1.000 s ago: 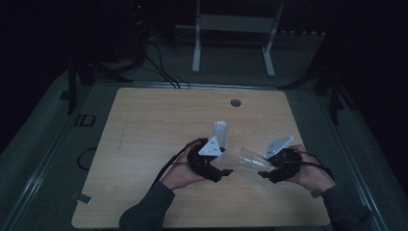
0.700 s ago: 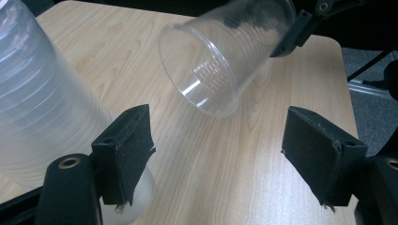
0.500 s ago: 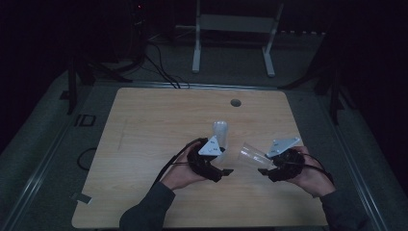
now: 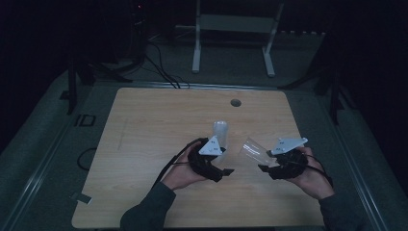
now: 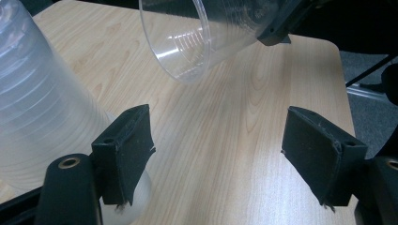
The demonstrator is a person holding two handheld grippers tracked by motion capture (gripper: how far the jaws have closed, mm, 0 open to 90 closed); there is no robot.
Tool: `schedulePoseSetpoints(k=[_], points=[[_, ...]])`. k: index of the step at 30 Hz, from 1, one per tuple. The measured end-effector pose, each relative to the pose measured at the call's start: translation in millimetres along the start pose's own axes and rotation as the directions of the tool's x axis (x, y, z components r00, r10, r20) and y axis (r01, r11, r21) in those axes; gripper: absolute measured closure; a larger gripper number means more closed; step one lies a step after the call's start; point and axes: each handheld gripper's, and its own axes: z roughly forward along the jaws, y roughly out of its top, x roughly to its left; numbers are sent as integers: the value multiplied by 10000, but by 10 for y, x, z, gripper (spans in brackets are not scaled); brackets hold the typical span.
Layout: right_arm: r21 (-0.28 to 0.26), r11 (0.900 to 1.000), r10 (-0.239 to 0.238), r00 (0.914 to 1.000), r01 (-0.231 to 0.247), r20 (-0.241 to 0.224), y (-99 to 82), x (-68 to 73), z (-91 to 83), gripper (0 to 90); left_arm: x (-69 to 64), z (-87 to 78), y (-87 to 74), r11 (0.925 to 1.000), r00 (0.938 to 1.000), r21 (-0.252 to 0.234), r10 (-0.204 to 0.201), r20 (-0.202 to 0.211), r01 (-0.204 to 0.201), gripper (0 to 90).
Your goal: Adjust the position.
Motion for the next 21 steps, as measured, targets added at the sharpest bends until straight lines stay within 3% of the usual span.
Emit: schedulePoseSetpoints(k=[12,21], points=[[-814,9953,546,9980,-518,315,-44,4,-26,417,11,-5,4,10000,10000,-39,-78,-60,78,243],[-1445,9856,959,9943,-884,463,-97,26,-31,417,11,-17,9,9998,9999,-175,-138,-62,136,243]])
